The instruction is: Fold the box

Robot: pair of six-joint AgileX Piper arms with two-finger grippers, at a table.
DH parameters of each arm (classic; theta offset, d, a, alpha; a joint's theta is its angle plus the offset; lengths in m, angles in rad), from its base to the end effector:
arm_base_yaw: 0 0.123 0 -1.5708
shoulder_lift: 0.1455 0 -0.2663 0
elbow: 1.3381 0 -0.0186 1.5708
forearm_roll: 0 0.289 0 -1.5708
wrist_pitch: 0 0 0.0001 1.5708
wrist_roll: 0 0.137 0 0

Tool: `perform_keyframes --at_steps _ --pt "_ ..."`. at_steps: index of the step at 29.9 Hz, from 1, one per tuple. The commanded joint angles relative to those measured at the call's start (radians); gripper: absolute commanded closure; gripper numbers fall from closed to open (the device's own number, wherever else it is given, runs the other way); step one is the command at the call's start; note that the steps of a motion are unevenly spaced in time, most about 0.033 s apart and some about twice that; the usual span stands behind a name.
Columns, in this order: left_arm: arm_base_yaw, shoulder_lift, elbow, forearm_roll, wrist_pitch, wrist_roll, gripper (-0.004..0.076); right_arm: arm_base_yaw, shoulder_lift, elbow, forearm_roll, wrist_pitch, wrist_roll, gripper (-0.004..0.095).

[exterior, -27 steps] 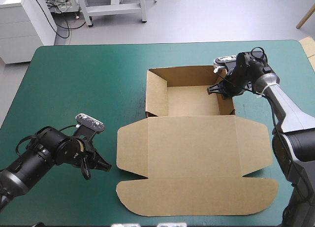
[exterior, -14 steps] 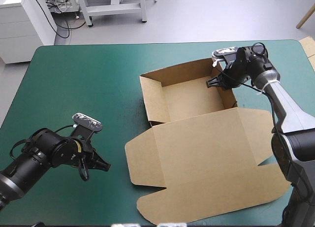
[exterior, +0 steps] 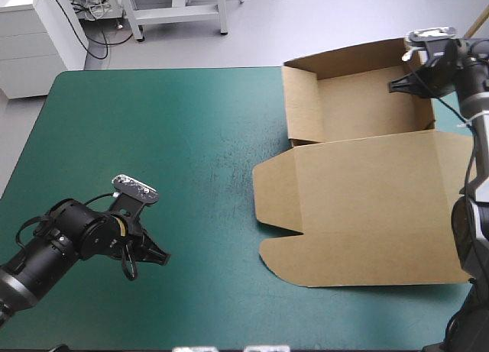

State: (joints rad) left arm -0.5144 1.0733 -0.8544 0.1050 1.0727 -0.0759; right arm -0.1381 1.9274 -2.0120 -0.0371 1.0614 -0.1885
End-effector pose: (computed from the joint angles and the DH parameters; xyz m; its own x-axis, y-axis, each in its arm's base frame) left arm 0.2205 -0.1101 0.2262 -0.8236 0.4362 -0.3625 0.4401 0.8947 0.0766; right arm 0.4906 -0.0727 0.3178 -0.7853 -0.0979 -0.6114 -0.0034 0.9881 -0.1538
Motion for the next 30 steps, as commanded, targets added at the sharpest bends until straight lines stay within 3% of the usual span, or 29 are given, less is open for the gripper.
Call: perform_keyframes --at_steps 1,6,9,15,20,25,27,30 --pt "-0.006 -0.019 -0.022 0.040 -0.025 -0.009 0.0731 -0.094 -0.056 -0.036 -0.007 -0.043 -0.010 0.0929" --pt "-0.006 -0.019 -0.022 0.064 -0.024 -0.009 0.0731 -0.215 -0.034 -0.036 0.001 -0.051 -0.036 0.0923" --pt "-0.006 -0.019 -0.022 0.064 -0.026 -0.010 0.0731 -0.270 0.000 -0.036 0.062 -0.045 -0.063 0.0921" --pt "-0.006 -0.019 -0.022 0.064 -0.026 -0.010 0.0731 -0.326 0.082 -0.036 0.129 -0.044 -0.095 0.0876" --pt "-0.006 -0.019 -0.022 0.058 -0.042 -0.018 0.0731 -0.335 0.114 -0.036 0.121 -0.048 -0.114 0.0690" --pt "-0.006 -0.019 -0.022 0.045 -0.047 -0.018 0.0731 -0.335 0.114 -0.043 0.121 -0.055 -0.121 0.0314" --pt "-0.006 -0.019 -0.022 0.045 -0.047 -0.018 0.0731 -0.335 0.108 -0.058 0.121 -0.034 -0.121 0.0210" --pt "-0.006 -0.019 -0.022 0.041 -0.047 -0.018 0.0731 -0.335 0.099 -0.093 0.125 0.007 -0.121 0.0190"
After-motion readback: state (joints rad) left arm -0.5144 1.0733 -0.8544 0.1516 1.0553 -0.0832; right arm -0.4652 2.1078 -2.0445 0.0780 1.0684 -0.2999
